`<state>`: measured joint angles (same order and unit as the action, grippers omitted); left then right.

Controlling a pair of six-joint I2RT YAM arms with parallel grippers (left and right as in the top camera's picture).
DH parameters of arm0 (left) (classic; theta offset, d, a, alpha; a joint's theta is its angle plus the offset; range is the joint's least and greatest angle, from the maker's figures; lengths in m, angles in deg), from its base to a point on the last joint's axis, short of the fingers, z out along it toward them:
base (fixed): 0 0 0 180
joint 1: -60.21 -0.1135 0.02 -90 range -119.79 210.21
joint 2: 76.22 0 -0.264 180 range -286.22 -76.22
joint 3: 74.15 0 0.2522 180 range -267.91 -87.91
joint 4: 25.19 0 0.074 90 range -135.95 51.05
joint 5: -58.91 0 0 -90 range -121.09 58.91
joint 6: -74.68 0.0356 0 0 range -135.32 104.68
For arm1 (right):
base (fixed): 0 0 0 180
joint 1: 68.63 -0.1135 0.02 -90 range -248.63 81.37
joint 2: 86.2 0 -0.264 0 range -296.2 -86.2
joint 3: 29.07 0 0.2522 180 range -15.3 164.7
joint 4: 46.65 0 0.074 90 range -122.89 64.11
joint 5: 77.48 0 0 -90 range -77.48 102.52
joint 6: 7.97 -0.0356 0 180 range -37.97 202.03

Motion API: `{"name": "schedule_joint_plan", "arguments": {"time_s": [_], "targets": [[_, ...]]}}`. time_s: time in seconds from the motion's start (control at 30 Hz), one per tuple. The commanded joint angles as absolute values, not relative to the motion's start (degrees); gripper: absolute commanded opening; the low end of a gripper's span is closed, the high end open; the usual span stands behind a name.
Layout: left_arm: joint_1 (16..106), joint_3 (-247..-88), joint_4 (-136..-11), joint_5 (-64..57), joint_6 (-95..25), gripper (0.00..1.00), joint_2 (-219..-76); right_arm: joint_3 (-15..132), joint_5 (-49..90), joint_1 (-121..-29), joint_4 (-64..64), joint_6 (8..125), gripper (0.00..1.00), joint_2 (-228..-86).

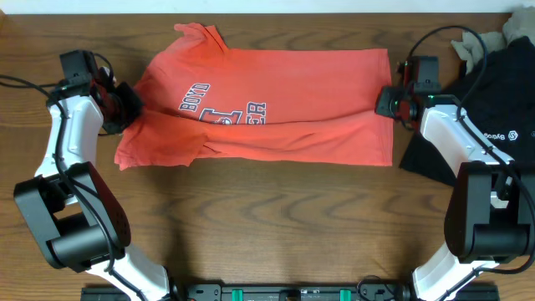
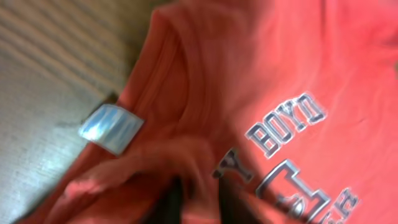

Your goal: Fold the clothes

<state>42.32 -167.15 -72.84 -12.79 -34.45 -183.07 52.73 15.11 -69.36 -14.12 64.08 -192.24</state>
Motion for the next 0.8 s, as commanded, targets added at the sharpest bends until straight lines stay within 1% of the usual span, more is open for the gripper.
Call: {"name": "schedule_joint_plan", "arguments": {"time_s": [0.0,0.03,0.13,0.27,0.37,0.43,0.6,0.7,0.73,0.77], "targets": [[42.19,-167.3,-71.7,-12.5,-34.69,0.54,-183.22,52.7,14.49,-69.67,-14.17,64.06,0.41,-192.39],[42.19,-167.3,-71.57,-12.5,-34.67,0.58,-183.2,52.7,14.47,-69.69,-13.82,64.08,0.44,-192.39],[42.19,-167.32,-72.18,-11.39,-33.78,0.58,-182.98,52.7,14.45,-69.67,-11.87,64.1,0.45,-192.39],[42.54,-167.35,-77.25,-5.95,-29.91,0.53,-181.64,52.7,14.52,-69.76,-6.19,63.82,0.36,-192.39],[44.07,-167.3,-82.19,-6.03,-28.2,0.51,-181.43,52.18,14.49,-70.15,-1.45,63.84,0.33,-192.39],[45.79,-167.0,-84.68,-6.82,-26.72,0.51,-181.47,51.13,14.49,-70.68,0.26,63.84,0.33,-192.41],[50.84,-165.14,-86.54,-12.92,-26.69,0.52,-181.47,46.76,14.3,-71.68,-1.45,63.82,0.34,-192.39],[53.79,-163.43,-86.74,-15.96,-26.69,0.53,-181.47,44.31,14.25,-71.7,-2.82,63.84,0.33,-192.41],[54.82,-162.73,-86.76,-16.79,-26.69,0.56,-181.47,43.57,14.25,-71.7,-3.22,63.84,0.33,-192.39],[55.67,-162.08,-86.67,-17.38,-26.69,0.56,-181.47,42.98,14.25,-71.7,-3.35,63.84,0.32,-192.41]]}}
